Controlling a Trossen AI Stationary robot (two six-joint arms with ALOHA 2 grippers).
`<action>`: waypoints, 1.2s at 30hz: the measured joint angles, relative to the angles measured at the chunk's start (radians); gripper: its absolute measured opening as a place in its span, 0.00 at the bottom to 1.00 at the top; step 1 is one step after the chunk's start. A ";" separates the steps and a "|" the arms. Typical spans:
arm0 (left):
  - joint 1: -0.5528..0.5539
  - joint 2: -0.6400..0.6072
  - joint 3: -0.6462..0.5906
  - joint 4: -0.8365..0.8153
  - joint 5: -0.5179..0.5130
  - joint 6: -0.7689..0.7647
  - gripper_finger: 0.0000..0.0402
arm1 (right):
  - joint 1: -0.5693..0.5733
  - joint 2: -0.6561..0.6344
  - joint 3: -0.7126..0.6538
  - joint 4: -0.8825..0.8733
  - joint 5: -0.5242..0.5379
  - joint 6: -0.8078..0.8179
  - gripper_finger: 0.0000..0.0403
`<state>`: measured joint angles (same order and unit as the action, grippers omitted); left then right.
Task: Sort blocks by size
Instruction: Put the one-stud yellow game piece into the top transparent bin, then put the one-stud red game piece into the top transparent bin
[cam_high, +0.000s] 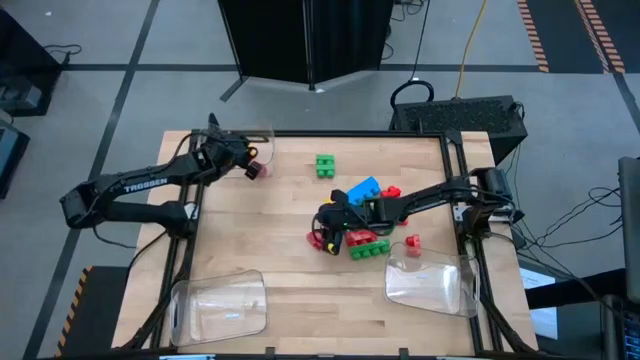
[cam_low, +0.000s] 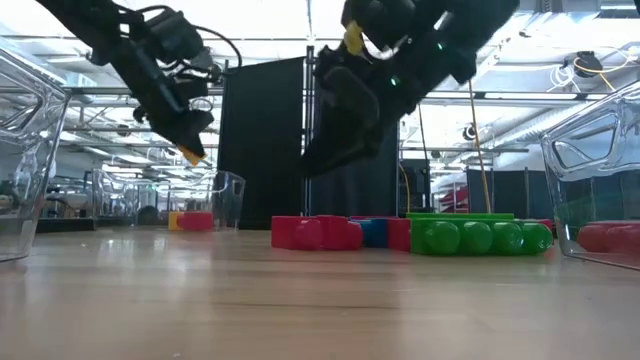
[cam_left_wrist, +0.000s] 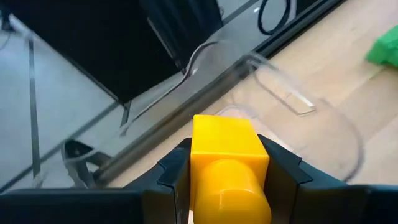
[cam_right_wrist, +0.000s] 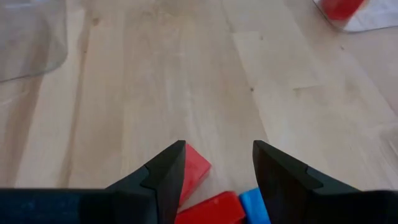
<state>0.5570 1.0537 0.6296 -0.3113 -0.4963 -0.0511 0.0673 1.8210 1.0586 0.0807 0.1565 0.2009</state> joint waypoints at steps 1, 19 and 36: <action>0.008 0.007 0.000 0.000 0.003 -0.015 0.34 | 0.000 0.000 -0.018 0.027 -0.001 -0.002 0.44; 0.035 0.098 -0.001 0.042 -0.006 -0.133 0.47 | 0.033 0.000 -0.110 0.312 -0.053 -0.060 0.44; -0.036 0.076 -0.001 0.135 0.029 0.009 0.61 | 0.086 0.000 -0.110 0.155 0.028 -0.155 0.46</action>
<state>0.5210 1.1296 0.6289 -0.1764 -0.4675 -0.0419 0.1533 1.8210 0.9489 0.2354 0.1847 0.0459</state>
